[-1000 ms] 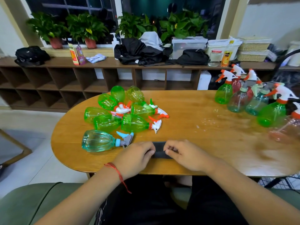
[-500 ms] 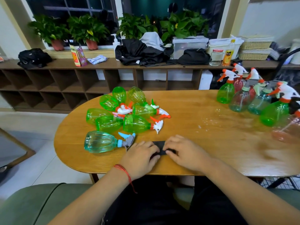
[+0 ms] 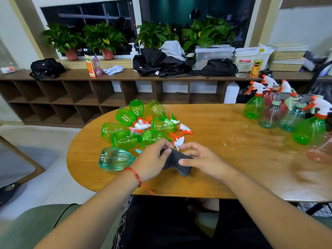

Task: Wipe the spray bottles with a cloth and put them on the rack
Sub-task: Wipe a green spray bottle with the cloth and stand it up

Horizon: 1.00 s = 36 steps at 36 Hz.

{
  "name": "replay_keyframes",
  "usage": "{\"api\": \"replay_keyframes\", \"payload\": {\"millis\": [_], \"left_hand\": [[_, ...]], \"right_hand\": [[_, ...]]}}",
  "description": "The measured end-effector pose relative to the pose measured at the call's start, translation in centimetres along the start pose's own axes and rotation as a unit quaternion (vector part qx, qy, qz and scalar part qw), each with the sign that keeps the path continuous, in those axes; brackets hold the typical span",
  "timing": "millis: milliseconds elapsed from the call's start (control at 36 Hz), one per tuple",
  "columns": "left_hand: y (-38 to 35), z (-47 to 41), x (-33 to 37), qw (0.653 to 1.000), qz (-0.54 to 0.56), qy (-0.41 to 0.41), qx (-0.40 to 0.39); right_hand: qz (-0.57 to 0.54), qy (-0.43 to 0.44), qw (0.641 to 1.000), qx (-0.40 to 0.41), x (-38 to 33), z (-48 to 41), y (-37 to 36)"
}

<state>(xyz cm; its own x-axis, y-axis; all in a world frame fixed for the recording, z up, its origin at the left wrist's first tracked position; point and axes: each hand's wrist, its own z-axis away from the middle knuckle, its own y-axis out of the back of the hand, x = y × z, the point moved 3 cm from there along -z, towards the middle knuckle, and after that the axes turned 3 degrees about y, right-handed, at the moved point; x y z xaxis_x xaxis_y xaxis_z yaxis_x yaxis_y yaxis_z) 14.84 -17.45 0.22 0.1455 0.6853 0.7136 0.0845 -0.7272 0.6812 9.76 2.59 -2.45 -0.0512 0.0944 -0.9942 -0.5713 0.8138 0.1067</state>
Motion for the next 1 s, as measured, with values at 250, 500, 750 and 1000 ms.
{"api": "replay_keyframes", "payload": {"millis": [250,500,750,1000], "left_hand": [[3.5,0.3,-1.4,0.996,0.054,0.019,-0.063],[5.4,-4.1,-1.3,0.956,-0.288,-0.047,-0.011],[2.0,-9.9,-0.1,0.808,-0.569,-0.026,-0.152],[1.5,-9.5,1.2,0.845,-0.514,-0.037,-0.142]], "right_hand": [[-0.173,-0.032,0.983,0.05,-1.9,-0.8,-1.0],[-0.193,-0.087,0.963,0.166,-2.2,-1.4,0.5],[-0.135,-0.057,0.969,0.201,-3.8,0.5,3.3],[-0.24,-0.049,0.949,0.201,-2.6,2.1,6.7]]}}
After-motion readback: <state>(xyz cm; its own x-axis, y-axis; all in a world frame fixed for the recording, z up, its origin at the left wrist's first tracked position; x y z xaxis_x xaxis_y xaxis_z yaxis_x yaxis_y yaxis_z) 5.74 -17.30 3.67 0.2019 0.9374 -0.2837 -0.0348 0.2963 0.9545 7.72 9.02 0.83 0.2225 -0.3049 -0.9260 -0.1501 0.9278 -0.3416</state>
